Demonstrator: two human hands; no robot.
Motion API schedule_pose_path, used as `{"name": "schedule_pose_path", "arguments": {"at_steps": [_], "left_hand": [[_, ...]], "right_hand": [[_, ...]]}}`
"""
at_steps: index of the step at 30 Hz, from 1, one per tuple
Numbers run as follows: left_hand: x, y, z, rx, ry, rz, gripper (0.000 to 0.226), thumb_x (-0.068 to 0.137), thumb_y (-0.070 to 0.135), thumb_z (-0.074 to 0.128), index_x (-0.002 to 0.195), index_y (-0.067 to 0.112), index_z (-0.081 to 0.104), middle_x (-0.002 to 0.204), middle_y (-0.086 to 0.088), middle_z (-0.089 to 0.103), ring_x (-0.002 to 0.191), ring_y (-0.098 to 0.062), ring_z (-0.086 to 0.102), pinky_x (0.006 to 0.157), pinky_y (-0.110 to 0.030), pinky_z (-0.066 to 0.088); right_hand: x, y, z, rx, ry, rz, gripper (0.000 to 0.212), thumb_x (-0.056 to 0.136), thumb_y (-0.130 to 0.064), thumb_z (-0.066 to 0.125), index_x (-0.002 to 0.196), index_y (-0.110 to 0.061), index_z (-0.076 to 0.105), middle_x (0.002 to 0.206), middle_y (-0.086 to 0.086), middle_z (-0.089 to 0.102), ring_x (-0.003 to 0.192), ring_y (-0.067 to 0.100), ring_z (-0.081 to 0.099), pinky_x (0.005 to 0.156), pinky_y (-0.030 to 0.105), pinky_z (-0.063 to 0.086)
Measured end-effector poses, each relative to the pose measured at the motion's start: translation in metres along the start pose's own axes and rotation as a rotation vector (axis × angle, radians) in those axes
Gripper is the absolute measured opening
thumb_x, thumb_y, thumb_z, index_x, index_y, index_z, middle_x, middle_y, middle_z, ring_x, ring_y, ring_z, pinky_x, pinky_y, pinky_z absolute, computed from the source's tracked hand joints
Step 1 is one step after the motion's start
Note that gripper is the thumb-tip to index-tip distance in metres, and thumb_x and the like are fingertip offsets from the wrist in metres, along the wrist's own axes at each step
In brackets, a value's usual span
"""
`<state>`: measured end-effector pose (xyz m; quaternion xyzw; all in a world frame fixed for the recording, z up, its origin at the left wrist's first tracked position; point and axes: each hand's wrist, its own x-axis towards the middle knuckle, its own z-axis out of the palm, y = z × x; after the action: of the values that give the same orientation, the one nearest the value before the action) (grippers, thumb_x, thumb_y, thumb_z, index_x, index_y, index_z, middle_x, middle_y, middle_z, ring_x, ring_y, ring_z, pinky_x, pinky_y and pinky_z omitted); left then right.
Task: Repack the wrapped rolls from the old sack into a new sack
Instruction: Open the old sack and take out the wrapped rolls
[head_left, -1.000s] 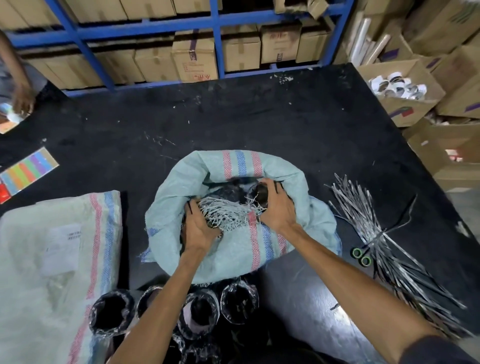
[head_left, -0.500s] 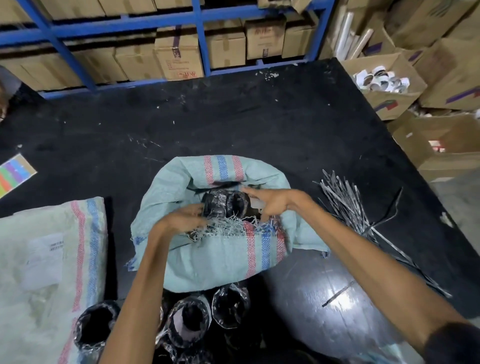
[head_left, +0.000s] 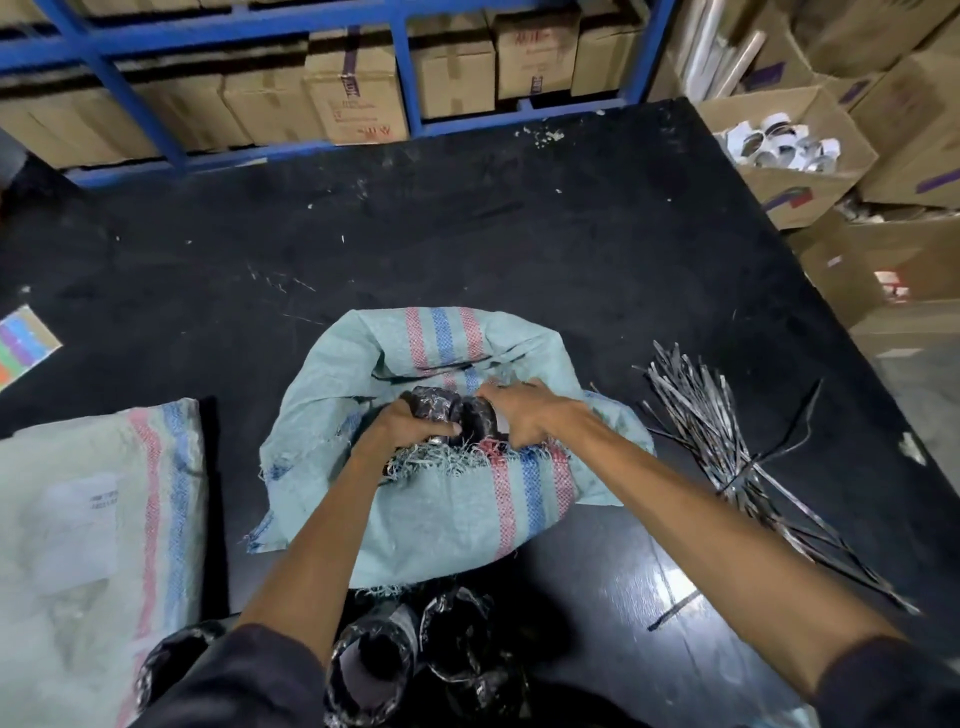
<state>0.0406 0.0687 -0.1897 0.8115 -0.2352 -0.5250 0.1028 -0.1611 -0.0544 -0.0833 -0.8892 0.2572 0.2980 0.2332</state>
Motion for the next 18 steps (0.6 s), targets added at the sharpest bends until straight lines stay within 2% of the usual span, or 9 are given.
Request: {"name": "schedule_pose_path", "arguments": {"at_steps": [2, 4, 5, 7, 9, 11, 13, 15, 18], "left_hand": [[0.003, -0.01, 0.001, -0.104, -0.011, 0.053, 0.135, 0.023, 0.066, 0.097, 0.142, 0.024, 0.05, 0.14, 0.002, 0.059, 0.126, -0.02, 0.057, 0.11, -0.041, 0.046], [-0.041, 0.004, 0.0, -0.21, 0.039, 0.065, 0.127, 0.025, 0.059, 0.1, 0.137, 0.018, 0.056, 0.133, 0.0, 0.064, 0.122, -0.02, 0.06, 0.109, -0.038, 0.047], [-0.062, 0.011, -0.001, -0.263, 0.062, 0.079, 0.117, 0.03, 0.056, 0.101, 0.133, 0.017, 0.059, 0.128, 0.0, 0.067, 0.118, -0.018, 0.062, 0.106, -0.035, 0.049], [-0.089, 0.014, -0.002, -0.422, 0.093, 0.14, 0.079, 0.051, 0.042, 0.099, 0.119, 0.018, 0.066, 0.114, 0.004, 0.071, 0.106, -0.012, 0.066, 0.091, -0.022, 0.053], [-0.114, 0.019, -0.006, -0.587, 0.106, 0.218, 0.061, 0.064, 0.033, 0.094, 0.117, 0.019, 0.068, 0.108, 0.005, 0.075, 0.104, -0.01, 0.069, 0.08, -0.016, 0.051], [-0.137, 0.025, -0.013, -0.749, 0.115, 0.299, 0.066, 0.066, 0.03, 0.092, 0.125, 0.019, 0.065, 0.113, 0.004, 0.075, 0.107, -0.013, 0.07, 0.088, -0.025, 0.053], [-0.157, 0.03, -0.02, -0.821, 0.14, 0.394, 0.068, 0.064, 0.02, 0.091, 0.126, 0.014, 0.063, 0.114, -0.003, 0.075, 0.106, -0.017, 0.072, 0.093, -0.035, 0.056], [-0.175, 0.036, -0.026, -0.78, 0.202, 0.462, 0.081, 0.056, 0.016, 0.097, 0.128, 0.012, 0.06, 0.114, -0.007, 0.075, 0.107, -0.024, 0.071, 0.093, -0.041, 0.057], [-0.195, 0.043, -0.025, -0.755, 0.307, 0.526, 0.092, 0.049, 0.018, 0.101, 0.128, 0.019, 0.054, 0.117, -0.002, 0.073, 0.109, -0.021, 0.07, 0.092, -0.043, 0.056]], "right_hand": [[0.0, -0.003, 0.001, 0.044, -0.007, -0.001, 0.076, 0.083, -0.009, 0.073, 0.146, -0.022, 0.032, 0.124, 0.004, 0.06, 0.105, 0.021, 0.055, 0.09, 0.032, 0.035], [0.0, -0.003, -0.005, 0.099, -0.036, -0.015, 0.075, 0.082, -0.012, 0.076, 0.144, -0.024, 0.034, 0.123, 0.003, 0.06, 0.104, 0.022, 0.055, 0.086, 0.032, 0.036], [0.002, -0.001, -0.007, 0.124, -0.048, -0.018, 0.079, 0.079, -0.015, 0.08, 0.143, -0.025, 0.034, 0.123, 0.003, 0.059, 0.106, 0.023, 0.056, 0.085, 0.032, 0.038], [0.001, 0.006, -0.011, 0.208, -0.027, -0.036, 0.087, 0.069, -0.018, 0.088, 0.137, -0.027, 0.035, 0.122, 0.002, 0.056, 0.113, 0.025, 0.055, 0.089, 0.035, 0.044], [-0.009, 0.014, -0.017, 0.497, 0.027, -0.084, 0.088, 0.063, -0.013, 0.093, 0.131, -0.023, 0.038, 0.116, -0.004, 0.056, 0.115, 0.02, 0.056, 0.093, 0.034, 0.047], [-0.026, 0.019, -0.024, 0.866, 0.087, -0.155, 0.079, 0.067, 0.007, 0.087, 0.128, -0.015, 0.042, 0.112, -0.004, 0.061, 0.111, 0.015, 0.058, 0.09, 0.023, 0.048], [-0.039, 0.02, -0.03, 1.07, 0.16, -0.235, 0.074, 0.067, 0.018, 0.082, 0.126, -0.01, 0.048, 0.116, 0.007, 0.066, 0.108, 0.015, 0.062, 0.097, 0.029, 0.053], [-0.049, 0.014, -0.037, 1.093, 0.244, -0.28, 0.086, 0.062, 0.007, 0.091, 0.133, -0.009, 0.046, 0.128, 0.015, 0.064, 0.113, 0.018, 0.064, 0.106, 0.044, 0.05], [-0.062, 0.0, -0.044, 1.037, 0.375, -0.267, 0.085, 0.053, -0.021, 0.1, 0.125, -0.02, 0.056, 0.12, 0.001, 0.071, 0.112, 0.014, 0.068, 0.104, 0.045, 0.051]]}}
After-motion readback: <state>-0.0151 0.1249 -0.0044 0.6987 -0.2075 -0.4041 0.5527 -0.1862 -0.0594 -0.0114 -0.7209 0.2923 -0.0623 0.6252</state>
